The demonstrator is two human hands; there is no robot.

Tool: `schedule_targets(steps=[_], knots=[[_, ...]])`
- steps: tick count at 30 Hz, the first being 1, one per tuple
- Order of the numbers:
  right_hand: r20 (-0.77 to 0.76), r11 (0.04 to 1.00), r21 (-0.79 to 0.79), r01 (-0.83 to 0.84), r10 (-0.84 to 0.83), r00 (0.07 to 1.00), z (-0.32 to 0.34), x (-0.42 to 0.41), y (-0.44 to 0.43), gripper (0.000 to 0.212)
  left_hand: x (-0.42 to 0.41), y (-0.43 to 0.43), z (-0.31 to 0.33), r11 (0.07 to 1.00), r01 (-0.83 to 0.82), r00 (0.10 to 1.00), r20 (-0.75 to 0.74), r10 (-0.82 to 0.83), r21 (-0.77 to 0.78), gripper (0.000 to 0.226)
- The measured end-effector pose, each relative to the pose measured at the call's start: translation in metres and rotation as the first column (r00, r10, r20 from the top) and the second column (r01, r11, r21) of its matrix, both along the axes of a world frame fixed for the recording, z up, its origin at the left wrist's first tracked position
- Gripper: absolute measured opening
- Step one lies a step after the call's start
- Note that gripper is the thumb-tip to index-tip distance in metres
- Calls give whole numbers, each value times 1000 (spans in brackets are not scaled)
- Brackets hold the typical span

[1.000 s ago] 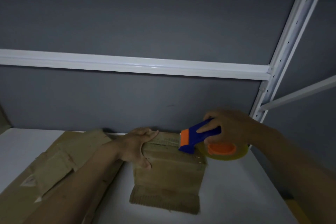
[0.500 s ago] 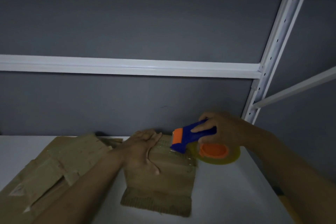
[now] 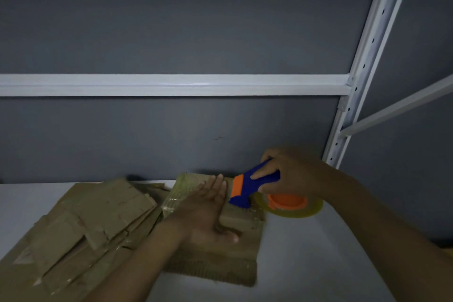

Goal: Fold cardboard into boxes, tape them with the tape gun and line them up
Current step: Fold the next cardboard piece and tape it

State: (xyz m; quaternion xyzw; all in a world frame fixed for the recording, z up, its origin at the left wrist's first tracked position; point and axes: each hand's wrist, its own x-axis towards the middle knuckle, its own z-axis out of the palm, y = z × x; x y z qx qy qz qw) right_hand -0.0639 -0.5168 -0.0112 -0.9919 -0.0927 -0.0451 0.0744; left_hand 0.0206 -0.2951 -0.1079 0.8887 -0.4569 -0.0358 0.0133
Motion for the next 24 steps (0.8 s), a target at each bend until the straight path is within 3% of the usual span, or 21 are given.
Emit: schedule_targets(steps=[11,18,24], knots=[[-94,995,58,77,-71,993,0,-24,-24,39,23,9,-12,997,50,999,-15,-50,-52,121],[-68,967,205,154,-143,987,-24,-47,-35,36,27,6,-5,995,84,995,-43,-86,-58,116],[-76,960,212,181,-169,983,-30,-49,-20,44,9,-15,-9,960,111,988,-72,-134,-257,121]])
